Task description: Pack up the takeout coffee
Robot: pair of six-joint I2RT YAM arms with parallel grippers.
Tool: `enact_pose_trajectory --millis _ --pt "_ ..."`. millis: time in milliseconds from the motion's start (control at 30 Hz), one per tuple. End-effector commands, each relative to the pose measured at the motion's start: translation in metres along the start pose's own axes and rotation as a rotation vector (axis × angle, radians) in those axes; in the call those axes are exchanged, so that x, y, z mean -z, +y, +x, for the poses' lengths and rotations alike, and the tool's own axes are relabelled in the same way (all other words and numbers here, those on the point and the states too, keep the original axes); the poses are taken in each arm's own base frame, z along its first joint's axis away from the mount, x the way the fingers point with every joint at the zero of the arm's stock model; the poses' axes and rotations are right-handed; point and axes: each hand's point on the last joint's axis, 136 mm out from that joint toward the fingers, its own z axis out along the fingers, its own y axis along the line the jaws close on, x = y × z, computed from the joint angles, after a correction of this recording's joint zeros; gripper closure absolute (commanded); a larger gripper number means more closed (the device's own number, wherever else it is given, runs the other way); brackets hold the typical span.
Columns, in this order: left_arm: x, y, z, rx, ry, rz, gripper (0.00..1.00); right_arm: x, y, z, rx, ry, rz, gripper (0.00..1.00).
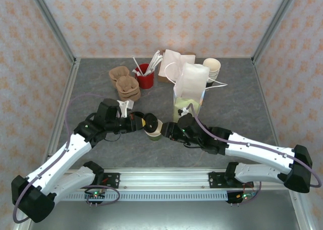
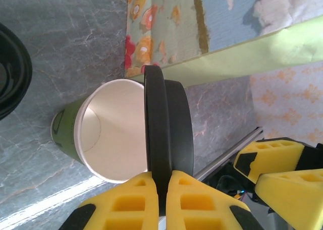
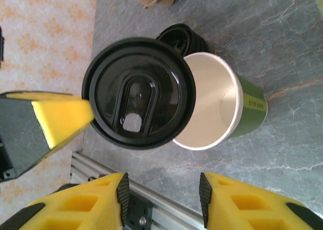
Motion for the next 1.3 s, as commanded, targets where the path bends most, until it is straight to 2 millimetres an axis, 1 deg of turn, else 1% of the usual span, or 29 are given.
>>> enact_pose_trajectory --millis 0,100,133,200,233,267,400,467,700,833,900,1100,1267 --pt "-0.002 -0.009 -0.003 0.040 -0.011 0.086 0.92 -0.003 0.001 -0.015 -0.049 -0.100 -0.020 0.55" --pt "-0.005 -0.004 -0.001 0.058 0.000 0.095 0.92 -0.009 -0.004 -0.016 -0.064 -0.125 -0.026 0.52" --pt "-0.007 -0.004 0.000 0.061 0.008 0.105 0.92 -0.013 -0.007 -0.017 -0.062 -0.126 -0.021 0.48" --pt "-0.010 0.000 0.003 0.062 0.029 0.109 0.91 -0.023 -0.018 -0.017 -0.093 -0.090 0.005 0.47" --pt "-0.012 0.003 0.005 0.068 0.040 0.105 0.91 -0.029 -0.020 -0.015 -0.112 -0.062 0.001 0.47" --pt "-0.013 0.006 0.006 0.072 0.043 0.102 0.91 -0.034 -0.020 -0.014 -0.120 -0.045 -0.009 0.47" --pt "-0.016 0.012 0.006 0.094 0.041 0.115 0.91 -0.040 -0.018 -0.014 -0.122 -0.039 -0.017 0.46" --pt "-0.017 0.015 0.006 0.099 0.042 0.110 0.91 -0.046 -0.020 -0.013 -0.113 -0.029 -0.002 0.46" --pt "-0.021 0.019 0.008 0.101 0.056 0.114 0.87 -0.053 -0.024 -0.014 -0.111 -0.026 0.019 0.42" --pt "-0.023 0.024 0.010 0.105 0.065 0.102 0.81 -0.056 -0.024 -0.013 -0.108 -0.019 0.023 0.41" --pt "-0.024 0.026 0.010 0.105 0.067 0.095 0.79 -0.056 -0.025 -0.013 -0.108 -0.020 0.027 0.38" --pt "-0.027 0.036 0.013 0.119 0.067 0.075 0.74 -0.056 -0.022 -0.016 -0.100 -0.031 0.024 0.33" --pt "-0.030 0.042 0.017 0.124 0.071 0.073 0.70 -0.057 -0.020 -0.018 -0.094 -0.032 0.025 0.32"
